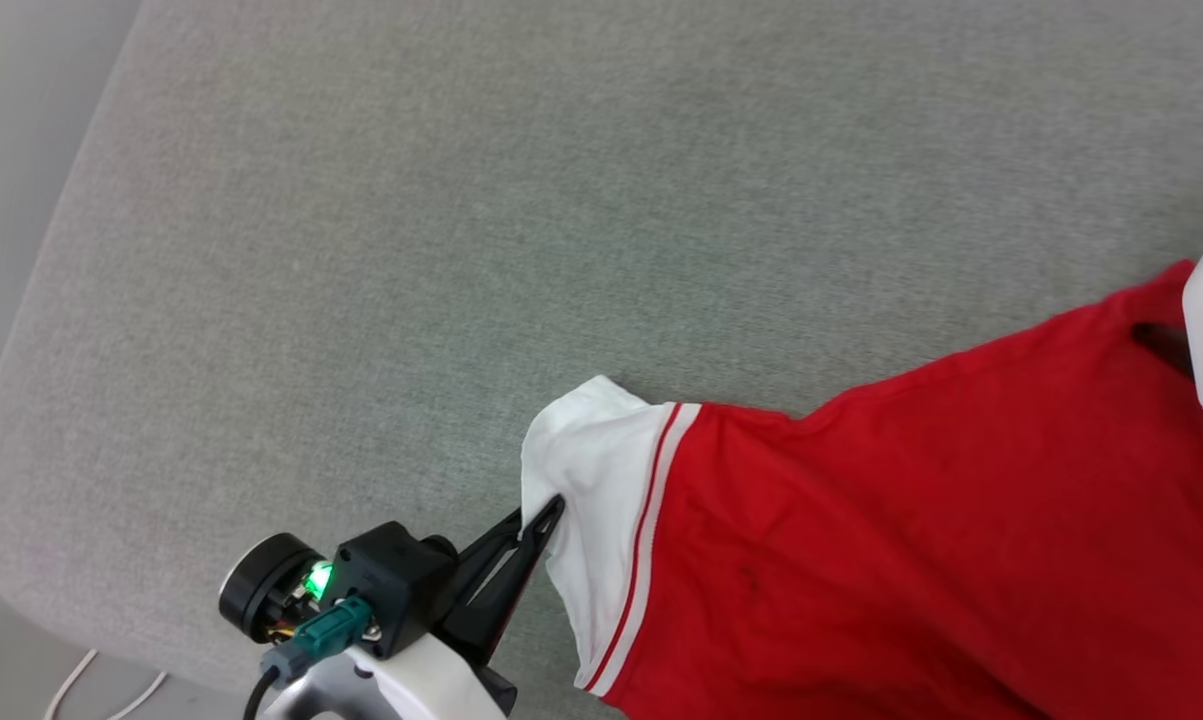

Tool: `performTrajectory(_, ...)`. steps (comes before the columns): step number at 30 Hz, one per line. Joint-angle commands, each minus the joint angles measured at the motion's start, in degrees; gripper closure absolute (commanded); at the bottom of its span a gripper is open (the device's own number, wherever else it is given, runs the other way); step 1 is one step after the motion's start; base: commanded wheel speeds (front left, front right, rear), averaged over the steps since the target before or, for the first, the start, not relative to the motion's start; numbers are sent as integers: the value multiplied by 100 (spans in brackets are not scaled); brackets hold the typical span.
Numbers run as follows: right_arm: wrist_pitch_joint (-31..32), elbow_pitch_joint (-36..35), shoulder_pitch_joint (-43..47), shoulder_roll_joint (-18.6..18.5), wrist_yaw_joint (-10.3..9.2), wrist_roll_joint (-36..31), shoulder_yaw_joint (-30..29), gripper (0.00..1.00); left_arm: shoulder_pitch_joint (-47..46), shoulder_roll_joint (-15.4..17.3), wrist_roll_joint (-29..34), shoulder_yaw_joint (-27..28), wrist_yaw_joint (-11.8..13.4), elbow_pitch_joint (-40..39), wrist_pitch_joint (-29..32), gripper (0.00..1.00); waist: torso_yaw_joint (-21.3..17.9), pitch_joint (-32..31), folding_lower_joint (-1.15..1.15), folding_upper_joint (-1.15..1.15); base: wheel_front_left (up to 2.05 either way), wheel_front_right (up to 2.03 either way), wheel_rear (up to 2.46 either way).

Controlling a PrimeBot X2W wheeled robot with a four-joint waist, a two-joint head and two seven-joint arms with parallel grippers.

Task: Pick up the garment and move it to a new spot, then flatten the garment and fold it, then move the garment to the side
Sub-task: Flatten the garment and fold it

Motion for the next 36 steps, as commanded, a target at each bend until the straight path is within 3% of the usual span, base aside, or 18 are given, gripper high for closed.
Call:
performTrajectory(1, -115, 118, -85, -208, -2, -116, 166, 0, -122, -78, 24, -56, -46, 36, -64, 100, 244, 224, -1, 0, 0, 0, 0)
performTrajectory(11, -132, 760, 190, -173, -2, 23, 433, 0, -220, -212, 57, -204, -76, 248, -183, 100, 391, 334, -1, 0, 0, 0, 0)
performTrajectory(12, -122, 785, 236, -180, -1, 45, 456, 64, -218, -218, 58, -209, -77, 262, -186, 100, 394, 335, -1, 0, 0, 0, 0)
performTrajectory(13, -135, 798, 271, -188, -1, 51, 464, 100, -216, -224, 56, -217, -78, 281, -190, 100, 396, 332, -1, 0, 0, 0, 0)
performTrajectory(22, -725, 894, 52, -179, -2, 49, 334, 100, -166, -134, 3, -71, 14, 379, -277, 100, 195, -72, -1, 0, 0, 0, 0)
performTrajectory(36, -1694, 759, -226, -95, -2, 478, 565, 100, 7, 307, -72, 628, 344, -19, -324, 100, -721, -1283, -1, 0, 0, 0, 0)
